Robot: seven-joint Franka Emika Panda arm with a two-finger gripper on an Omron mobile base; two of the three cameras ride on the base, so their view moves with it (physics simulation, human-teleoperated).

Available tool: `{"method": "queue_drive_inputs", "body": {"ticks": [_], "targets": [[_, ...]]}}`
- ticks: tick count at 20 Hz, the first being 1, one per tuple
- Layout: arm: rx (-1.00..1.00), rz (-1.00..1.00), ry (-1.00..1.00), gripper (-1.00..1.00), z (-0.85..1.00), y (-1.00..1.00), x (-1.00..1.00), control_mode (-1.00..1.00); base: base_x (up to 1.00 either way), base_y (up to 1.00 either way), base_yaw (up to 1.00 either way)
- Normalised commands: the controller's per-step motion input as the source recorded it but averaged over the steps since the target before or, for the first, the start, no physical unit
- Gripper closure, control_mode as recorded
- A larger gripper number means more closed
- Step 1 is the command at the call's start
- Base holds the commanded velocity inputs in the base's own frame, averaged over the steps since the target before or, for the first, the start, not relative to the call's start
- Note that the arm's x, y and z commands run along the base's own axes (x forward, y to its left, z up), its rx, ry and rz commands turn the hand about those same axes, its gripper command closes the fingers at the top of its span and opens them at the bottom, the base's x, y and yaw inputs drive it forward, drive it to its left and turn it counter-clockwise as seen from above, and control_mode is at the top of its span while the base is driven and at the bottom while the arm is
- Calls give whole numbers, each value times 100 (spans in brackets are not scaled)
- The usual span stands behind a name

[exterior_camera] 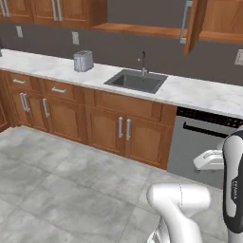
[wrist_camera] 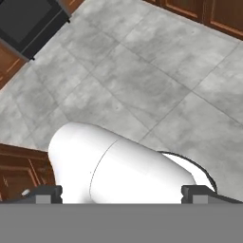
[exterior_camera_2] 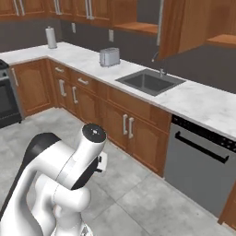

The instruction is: Move the bowls from the cabinet to the plates on the dining table.

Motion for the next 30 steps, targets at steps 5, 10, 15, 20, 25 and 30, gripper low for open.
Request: {"method": "queue_drive_inputs", "body": {"ticks": [5, 10, 15, 20, 25, 30], "targets": [[0, 0, 0, -100, 0, 0, 0, 100, 0, -19, -35], [0, 0, 0, -100, 0, 0, 0, 100, 0, -21, -35], [0, 0, 0, -100, 0, 0, 0, 100, 0, -20, -35], [0, 0, 0, -100, 0, 0, 0, 100, 0, -21, -34], [0, 0, 0, -100, 0, 0, 0, 100, 0, -22, -34], [0, 0, 0, -100, 0, 0, 0, 100, 0, -27, -32]]}}
